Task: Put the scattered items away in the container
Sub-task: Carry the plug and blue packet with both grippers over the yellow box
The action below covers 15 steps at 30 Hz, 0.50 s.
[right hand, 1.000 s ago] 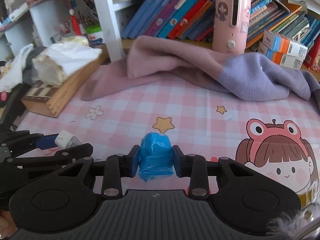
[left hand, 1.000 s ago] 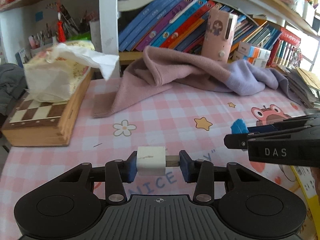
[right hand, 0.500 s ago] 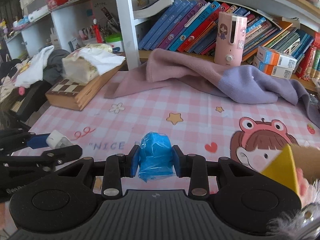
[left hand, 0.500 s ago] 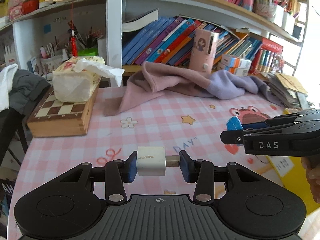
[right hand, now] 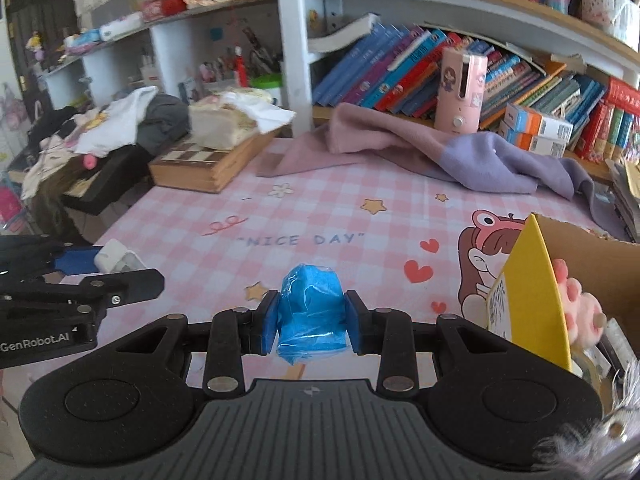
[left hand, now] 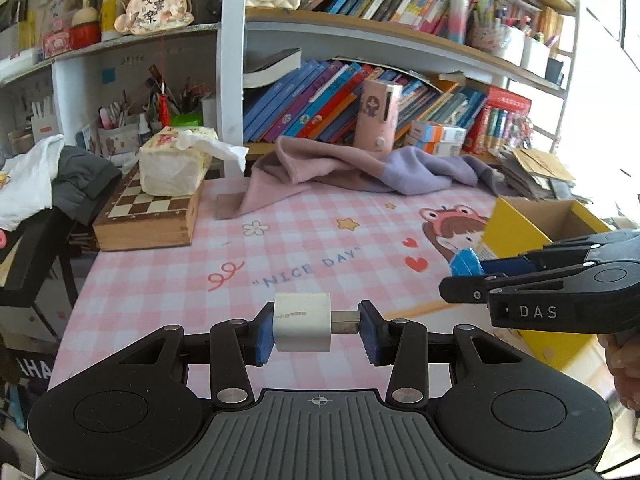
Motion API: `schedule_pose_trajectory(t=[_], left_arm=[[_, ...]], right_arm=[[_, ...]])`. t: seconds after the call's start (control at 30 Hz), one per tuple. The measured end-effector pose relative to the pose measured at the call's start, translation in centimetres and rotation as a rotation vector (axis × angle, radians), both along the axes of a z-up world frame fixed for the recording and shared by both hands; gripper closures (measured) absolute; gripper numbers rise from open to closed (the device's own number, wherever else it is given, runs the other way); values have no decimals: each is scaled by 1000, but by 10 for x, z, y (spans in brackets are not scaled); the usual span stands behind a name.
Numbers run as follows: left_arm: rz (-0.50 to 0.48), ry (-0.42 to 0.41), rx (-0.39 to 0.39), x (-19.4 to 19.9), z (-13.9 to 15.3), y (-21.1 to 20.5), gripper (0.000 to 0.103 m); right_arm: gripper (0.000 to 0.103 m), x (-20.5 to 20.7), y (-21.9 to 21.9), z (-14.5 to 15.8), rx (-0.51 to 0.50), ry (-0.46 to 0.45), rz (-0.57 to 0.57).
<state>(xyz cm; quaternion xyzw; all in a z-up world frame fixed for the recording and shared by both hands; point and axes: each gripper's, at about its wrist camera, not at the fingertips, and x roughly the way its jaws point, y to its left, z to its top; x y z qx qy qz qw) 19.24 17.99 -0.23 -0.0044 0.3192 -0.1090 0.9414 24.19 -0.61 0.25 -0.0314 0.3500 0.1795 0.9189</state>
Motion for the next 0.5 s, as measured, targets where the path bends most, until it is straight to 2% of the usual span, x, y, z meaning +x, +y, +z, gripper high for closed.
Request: schedule_pose_trajectory(t=[0.2,0.37,0.5], left_arm=[[-27,7,-29,-36,6,2,62],[-36,25,-32,-62,7,6,62],[-35,35,-68,-84,9,13,62]], right_arm=[[71,-39,2,2,26,34,5],[71,-73,6,2,23,33,12],[71,-100,7,1,8,26,12]])
